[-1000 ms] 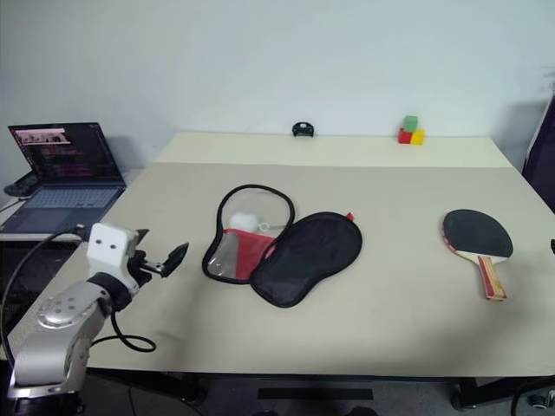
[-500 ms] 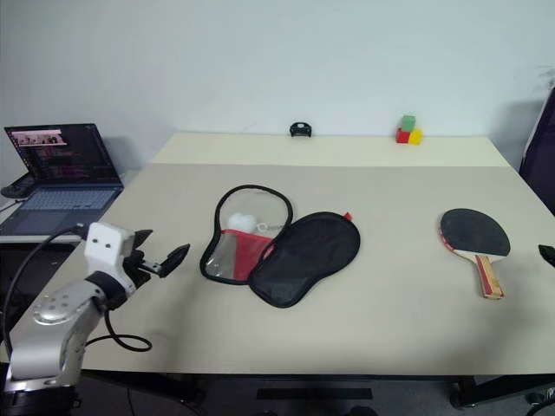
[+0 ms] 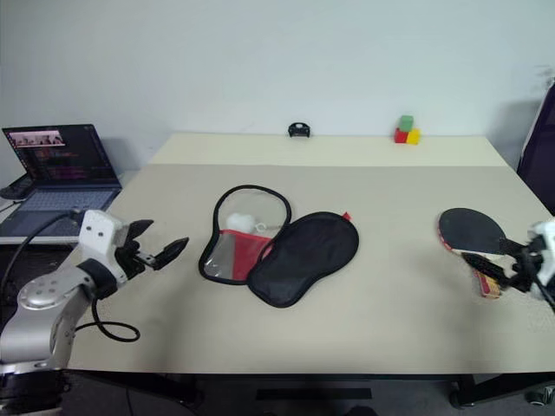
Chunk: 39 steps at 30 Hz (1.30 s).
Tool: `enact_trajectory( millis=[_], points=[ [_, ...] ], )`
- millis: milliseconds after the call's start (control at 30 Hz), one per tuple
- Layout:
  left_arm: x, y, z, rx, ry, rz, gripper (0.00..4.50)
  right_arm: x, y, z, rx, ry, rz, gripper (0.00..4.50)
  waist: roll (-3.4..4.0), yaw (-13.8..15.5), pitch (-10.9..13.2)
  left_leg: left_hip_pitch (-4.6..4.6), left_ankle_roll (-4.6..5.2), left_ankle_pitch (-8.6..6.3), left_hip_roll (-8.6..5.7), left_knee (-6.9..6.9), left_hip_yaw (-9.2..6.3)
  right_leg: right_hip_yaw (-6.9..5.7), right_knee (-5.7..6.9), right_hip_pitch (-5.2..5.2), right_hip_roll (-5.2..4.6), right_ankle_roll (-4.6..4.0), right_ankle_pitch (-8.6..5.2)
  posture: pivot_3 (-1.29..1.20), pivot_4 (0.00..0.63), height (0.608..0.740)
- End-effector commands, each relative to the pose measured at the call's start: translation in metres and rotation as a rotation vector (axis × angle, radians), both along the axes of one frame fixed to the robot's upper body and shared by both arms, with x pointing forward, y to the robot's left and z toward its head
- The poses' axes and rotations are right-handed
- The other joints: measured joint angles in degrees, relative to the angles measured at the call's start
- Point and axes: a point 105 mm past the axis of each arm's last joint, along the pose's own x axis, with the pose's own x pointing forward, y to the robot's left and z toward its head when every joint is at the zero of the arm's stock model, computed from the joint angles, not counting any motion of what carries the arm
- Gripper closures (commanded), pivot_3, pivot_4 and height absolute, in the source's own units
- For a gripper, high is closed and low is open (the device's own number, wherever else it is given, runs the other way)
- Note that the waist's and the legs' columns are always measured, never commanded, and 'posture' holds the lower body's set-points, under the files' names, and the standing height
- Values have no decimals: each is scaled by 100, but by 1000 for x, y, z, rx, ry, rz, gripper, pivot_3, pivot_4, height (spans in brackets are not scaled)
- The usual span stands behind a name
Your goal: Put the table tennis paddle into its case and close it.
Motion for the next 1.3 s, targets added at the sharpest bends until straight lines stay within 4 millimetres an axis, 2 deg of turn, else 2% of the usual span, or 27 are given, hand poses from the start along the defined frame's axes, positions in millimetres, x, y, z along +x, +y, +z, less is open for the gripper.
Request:
enact_trajectory(
  millis=[33, 67, 200, 300, 500, 633, 833, 1100, 1300],
  points=[
    [-2, -5, 17, -24, -32, -75, 0, 0, 32, 27, 38, -66, 88, 230, -1, 17, 1, -2, 0, 0, -1, 0, -1, -1, -1, -1, -1, 0, 0, 0, 150, 740],
    [-2, -5, 17, -29, -26, -92, 0, -1, 40, 28, 40, -69, 103, 230, -2, 25, 1, -3, 0, 0, -1, 1, -3, -2, -4, -1, -1, 0, 0, 0, 150, 740],
    [-5, -24, 21, -59, 22, -241, 0, -1, 91, 27, 123, -31, 206, 230, -5, 31, 2, -7, 0, 0, -2, 0, -12, -9, -7, -1, -2, 0, 0, 0, 150, 740],
    [-7, -31, 23, -59, 53, -319, 0, -1, 120, 17, 174, 64, 239, 230, -5, 28, 2, -8, 0, 0, -3, 0, -12, -7, -6, -2, -2, 0, 0, 0, 150, 740],
    [-9, -40, 21, -24, 91, -410, 0, 4, 152, 10, 282, 153, 253, 230, -6, 23, 3, -14, 0, 0, -4, -2, -13, -6, -8, -11, -4, -1, 0, 0, 150, 740],
    [-7, -52, 22, -1, 97, -462, 0, -2, 192, -18, 312, 348, 303, 230, -7, 12, 3, -20, 0, 0, -3, -2, -14, -6, -4, -20, -3, -1, 0, 0, 150, 740],
    [-3, -59, 22, 8, 101, -487, 0, 4, 209, -38, 258, 424, 269, 230, -7, 5, 3, -33, 0, 0, -7, -1, -8, 0, 3, -41, -4, -2, -1, 0, 150, 740],
    [-2, -62, 21, 15, 100, -488, 0, 12, 223, -53, 206, 451, 247, 230, -7, -9, 3, -37, 1, 1, -7, -2, -3, 4, 18, -58, -1, -2, -1, 0, 150, 740],
    [-2, -63, 19, 11, 97, -482, 0, 13, 237, -56, 233, 485, 266, 230, -7, -10, 3, -41, 1, 1, -6, -2, -3, 5, 20, -63, 0, -2, -1, 0, 150, 740]
  ],
)
